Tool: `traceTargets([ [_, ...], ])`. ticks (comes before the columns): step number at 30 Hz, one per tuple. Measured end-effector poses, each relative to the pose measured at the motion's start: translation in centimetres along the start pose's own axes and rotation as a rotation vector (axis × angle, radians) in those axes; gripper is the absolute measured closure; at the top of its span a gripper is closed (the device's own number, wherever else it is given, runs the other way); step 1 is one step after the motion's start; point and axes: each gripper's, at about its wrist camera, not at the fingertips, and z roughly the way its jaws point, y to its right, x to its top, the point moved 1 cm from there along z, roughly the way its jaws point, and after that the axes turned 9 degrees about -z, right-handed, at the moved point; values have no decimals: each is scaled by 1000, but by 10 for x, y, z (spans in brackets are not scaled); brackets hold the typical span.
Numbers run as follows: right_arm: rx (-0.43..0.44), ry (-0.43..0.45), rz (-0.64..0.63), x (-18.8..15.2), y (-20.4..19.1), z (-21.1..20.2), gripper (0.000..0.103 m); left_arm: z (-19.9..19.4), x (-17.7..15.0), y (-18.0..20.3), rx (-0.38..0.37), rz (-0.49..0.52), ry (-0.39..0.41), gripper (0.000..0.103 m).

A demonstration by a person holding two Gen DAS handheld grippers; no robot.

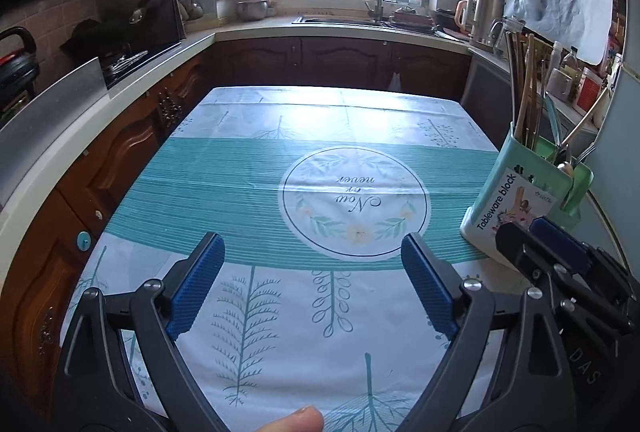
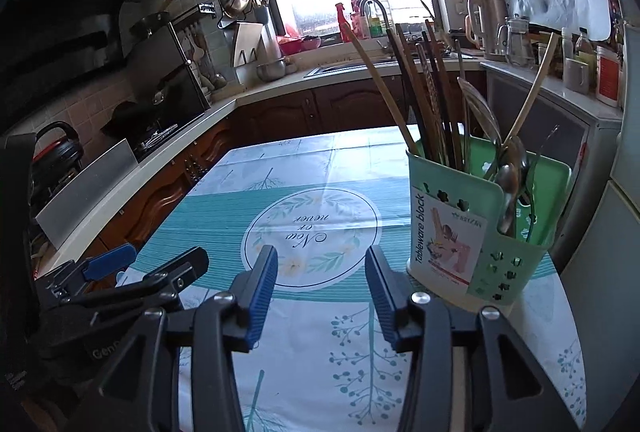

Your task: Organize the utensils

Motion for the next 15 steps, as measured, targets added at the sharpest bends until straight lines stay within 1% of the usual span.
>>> traceTargets([
  [7, 8, -26, 23, -4, -2, 2, 57, -3, -5, 0, 32, 15, -9, 14],
  [15, 9, -34, 31, -6, -3, 3, 57, -2, -5, -1, 40, 22, -8, 14],
])
